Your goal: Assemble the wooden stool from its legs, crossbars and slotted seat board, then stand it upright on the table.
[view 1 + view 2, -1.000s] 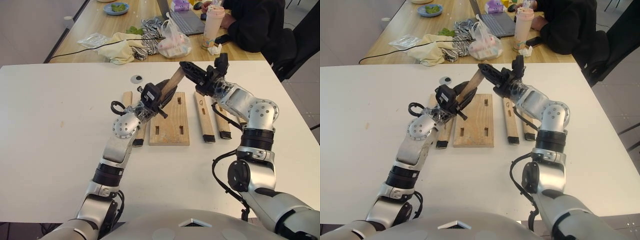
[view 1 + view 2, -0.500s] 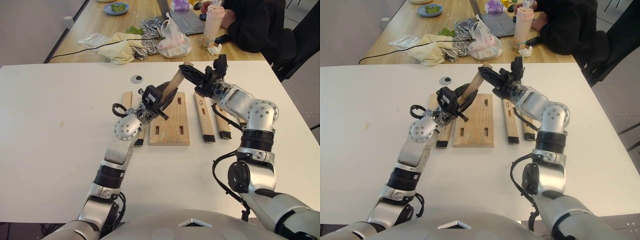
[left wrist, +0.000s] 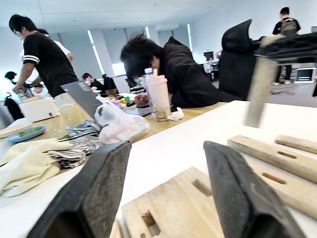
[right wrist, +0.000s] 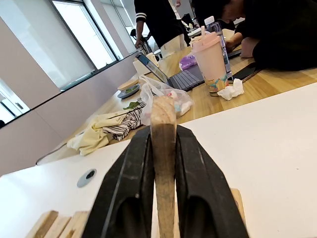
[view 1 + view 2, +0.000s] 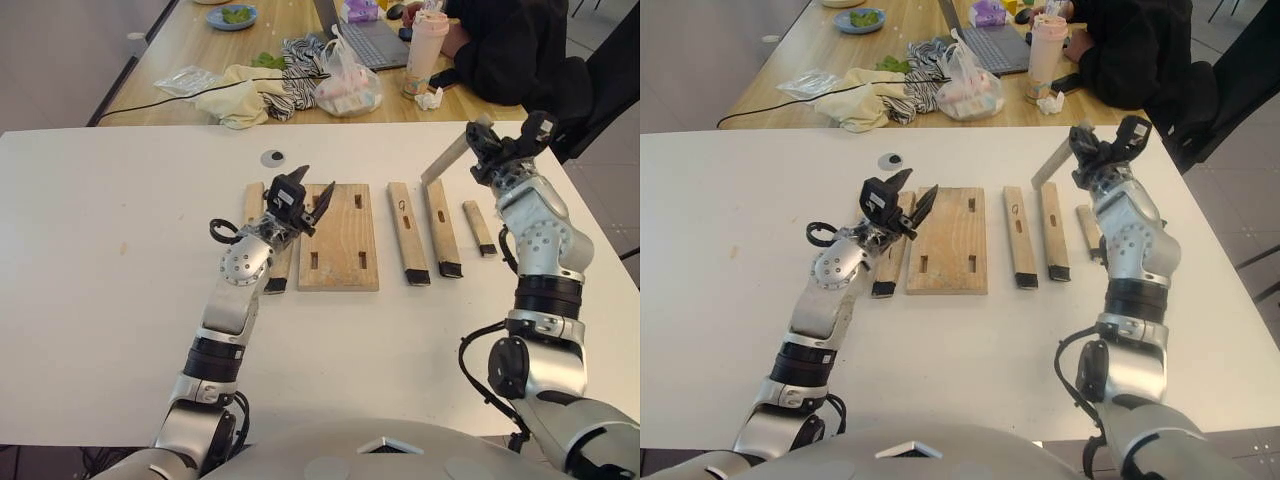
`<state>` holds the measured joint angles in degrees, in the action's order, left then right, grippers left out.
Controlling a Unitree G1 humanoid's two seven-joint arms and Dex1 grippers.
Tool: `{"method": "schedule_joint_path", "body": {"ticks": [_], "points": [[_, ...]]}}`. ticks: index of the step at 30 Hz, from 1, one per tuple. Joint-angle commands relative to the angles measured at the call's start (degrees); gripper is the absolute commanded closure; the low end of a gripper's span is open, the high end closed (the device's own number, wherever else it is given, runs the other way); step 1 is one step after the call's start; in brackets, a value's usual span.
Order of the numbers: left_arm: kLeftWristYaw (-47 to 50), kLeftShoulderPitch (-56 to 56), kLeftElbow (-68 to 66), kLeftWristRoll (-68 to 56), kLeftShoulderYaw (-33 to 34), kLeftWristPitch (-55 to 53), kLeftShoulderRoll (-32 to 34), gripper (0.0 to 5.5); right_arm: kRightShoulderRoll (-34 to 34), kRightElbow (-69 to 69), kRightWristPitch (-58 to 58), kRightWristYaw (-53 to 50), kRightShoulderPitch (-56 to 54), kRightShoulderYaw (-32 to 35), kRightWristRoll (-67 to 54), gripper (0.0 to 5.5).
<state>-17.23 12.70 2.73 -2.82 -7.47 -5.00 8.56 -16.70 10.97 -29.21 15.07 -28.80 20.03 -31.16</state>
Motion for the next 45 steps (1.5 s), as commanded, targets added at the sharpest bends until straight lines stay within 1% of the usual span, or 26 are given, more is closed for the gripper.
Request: {"method": "schedule_joint_path", "body": {"ticks": [1,5,8,15,23,25,29,30,31,34,37,38,40,42,44,45], "points": [[2.3,-2.1,0.8,0.5,2.1,-0.8,0.2,3.03,-2.4,-6.6,-2.1,0.6,6.0,0.9,0.0,5.12],[2.6,-1.3,1.3,-0.4,3.0,-1.6,0.1,3.67,-0.6,-7.7,-0.7,-0.6,9.9,0.2,1.2,5.12],[2.2,-0.3,1.0,-0.5,3.3,-2.1,0.4,4.17,0.3,-5.8,1.3,-1.5,10.1,0.2,1.6,5.12],[0.4,1.5,-0.5,0.0,2.8,-2.6,1.5,4.20,2.3,0.3,5.8,-2.8,9.0,0.9,2.4,5.12],[-0.5,2.2,-1.1,0.4,2.5,-2.7,1.5,4.20,2.9,4.8,10.4,-4.8,9.8,-0.5,4.8,5.12],[-0.6,2.1,-0.9,0.4,2.4,-2.9,1.4,4.20,2.8,4.9,12.8,-6.0,11.6,-3.3,8.6,5.12],[-0.1,1.1,0.0,0.4,2.3,-3.3,1.1,4.20,2.9,5.3,19.9,-6.8,17.7,-12.3,20.2,5.12],[0.1,0.9,0.0,0.5,2.2,-3.2,0.9,4.20,3.7,6.6,20.3,-7.2,19.1,-13.1,21.3,5.12],[0.5,0.7,0.0,0.5,2.1,-3.2,0.6,4.20,4.4,8.2,20.1,-7.4,20.1,-13.1,21.3,5.12],[1.6,0.6,-0.1,0.8,2.1,-3.0,-0.2,4.20,6.5,12.9,13.9,-7.0,22.0,-10.2,16.9,5.12],[2.7,0.2,-0.4,0.7,2.7,-2.3,-0.6,4.20,5.2,13.3,10.7,-5.6,23.6,-10.9,15.9,5.12],[3.2,0.1,-0.5,0.7,2.8,-2.2,-0.8,4.20,4.4,13.0,10.0,-5.1,23.7,-11.6,16.1,4.75],[3.8,-0.2,-0.5,0.8,2.8,-2.0,-1.0,4.20,2.9,11.3,8.0,-3.7,23.8,-13.2,16.8,4.41],[4.8,-0.9,-0.6,1.0,2.7,-1.6,-1.4,4.20,0.9,7.8,3.4,-1.4,24.0,-15.2,17.0,4.05],[6.0,-1.5,-0.6,1.2,2.9,-1.2,-2.0,4.20,-0.9,3.5,-2.3,0.4,23.6,-15.5,15.4,3.80],[6.6,-1.8,-0.5,1.3,2.9,-1.0,-2.4,4.20,-2.1,1.5,-4.6,1.3,23.2,-15.6,14.8,3.58]]}}
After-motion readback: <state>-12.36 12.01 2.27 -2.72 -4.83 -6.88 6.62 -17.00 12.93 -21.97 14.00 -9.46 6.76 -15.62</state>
